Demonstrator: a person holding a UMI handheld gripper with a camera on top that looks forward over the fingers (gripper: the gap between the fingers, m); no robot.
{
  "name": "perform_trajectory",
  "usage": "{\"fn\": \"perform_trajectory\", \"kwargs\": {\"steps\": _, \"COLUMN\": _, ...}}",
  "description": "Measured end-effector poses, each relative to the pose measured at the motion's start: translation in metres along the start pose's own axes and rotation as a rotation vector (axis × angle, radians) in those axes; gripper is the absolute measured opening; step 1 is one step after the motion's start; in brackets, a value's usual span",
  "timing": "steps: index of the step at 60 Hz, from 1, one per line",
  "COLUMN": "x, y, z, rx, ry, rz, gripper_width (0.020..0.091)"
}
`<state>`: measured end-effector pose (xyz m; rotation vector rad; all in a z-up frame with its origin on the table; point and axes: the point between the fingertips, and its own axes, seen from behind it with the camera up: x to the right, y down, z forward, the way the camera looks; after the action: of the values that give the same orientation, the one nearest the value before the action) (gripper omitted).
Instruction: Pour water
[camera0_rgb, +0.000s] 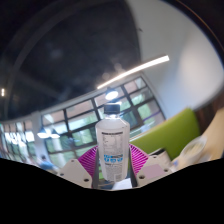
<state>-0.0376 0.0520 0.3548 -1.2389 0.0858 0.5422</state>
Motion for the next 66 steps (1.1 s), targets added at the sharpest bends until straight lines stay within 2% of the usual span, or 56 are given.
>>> {"fn": "perform_trajectory", "kwargs": {"steps": 4, "x": 0.043, "y": -0.018, "z": -0.013, "rx": 0.021, "ry": 0.089, "rz": -0.197, "gripper_width": 0.0438}}
{"fn": "perform_trajectory", "kwargs": {"steps": 9, "x": 0.11, "y": -0.007, "z": -0.013, "rx": -0.007, "ry": 0.187, "rz": -0.352, "gripper_width": 0.0442}}
{"fn": "perform_trajectory", "kwargs": {"steps": 19, "x": 0.239, "y": 0.12, "z": -0.016, "rx": -0.272, "ry": 0.298, "rz": -0.322, "gripper_width": 0.0444}}
{"fn": "perform_trajectory", "kwargs": {"steps": 24, "x": 0.283, "y": 0.159, "z": -0.006, "rx": -0.36, "ry": 0.362, "rz": -0.296, "gripper_width": 0.0443}}
{"fn": "perform_trajectory", "kwargs": {"steps": 25, "x": 0.288, "y": 0.163, "z": -0.004, "rx": -0.366, "ry": 0.369, "rz": -0.299, "gripper_width": 0.0442}}
{"fn": "perform_trajectory", "kwargs": {"steps": 26, "x": 0.286, "y": 0.172, "z": -0.031, "rx": -0.365, "ry": 0.369, "rz": -0.303, "gripper_width": 0.0443}}
{"fn": "perform_trajectory", "kwargs": {"steps": 34, "x": 0.291, "y": 0.19, "z": 0.002, "rx": -0.437, "ry": 0.346, "rz": -0.294, "gripper_width": 0.0443}}
{"fn": "perform_trajectory", "kwargs": {"steps": 35, "x": 0.3, "y": 0.207, "z": -0.009, "rx": -0.44, "ry": 0.342, "rz": -0.298, "gripper_width": 0.0443}}
{"fn": "perform_trajectory", "kwargs": {"steps": 36, "x": 0.289, "y": 0.202, "z": -0.005, "rx": -0.456, "ry": 0.343, "rz": -0.303, "gripper_width": 0.0461}}
{"fn": "perform_trajectory", "kwargs": {"steps": 40, "x": 0.286, "y": 0.203, "z": -0.002, "rx": -0.468, "ry": 0.325, "rz": -0.368, "gripper_width": 0.0462}}
{"fn": "perform_trajectory", "kwargs": {"steps": 45, "x": 0.286, "y": 0.205, "z": -0.003, "rx": -0.458, "ry": 0.345, "rz": -0.382, "gripper_width": 0.0482}}
{"fn": "perform_trajectory", "kwargs": {"steps": 57, "x": 0.288, "y": 0.204, "z": -0.004, "rx": -0.454, "ry": 0.352, "rz": -0.376, "gripper_width": 0.0614}}
{"fn": "perform_trajectory", "kwargs": {"steps": 58, "x": 0.289, "y": 0.205, "z": -0.007, "rx": -0.468, "ry": 0.358, "rz": -0.376, "gripper_width": 0.0686}}
{"fn": "perform_trajectory", "kwargs": {"steps": 59, "x": 0.292, "y": 0.206, "z": -0.008, "rx": -0.486, "ry": 0.371, "rz": -0.375, "gripper_width": 0.0654}}
{"fn": "perform_trajectory", "kwargs": {"steps": 62, "x": 0.292, "y": 0.206, "z": -0.018, "rx": -0.523, "ry": 0.397, "rz": -0.345, "gripper_width": 0.0852}}
{"fn": "perform_trajectory", "kwargs": {"steps": 66, "x": 0.282, "y": 0.201, "z": -0.028, "rx": -0.525, "ry": 0.388, "rz": -0.322, "gripper_width": 0.0826}}
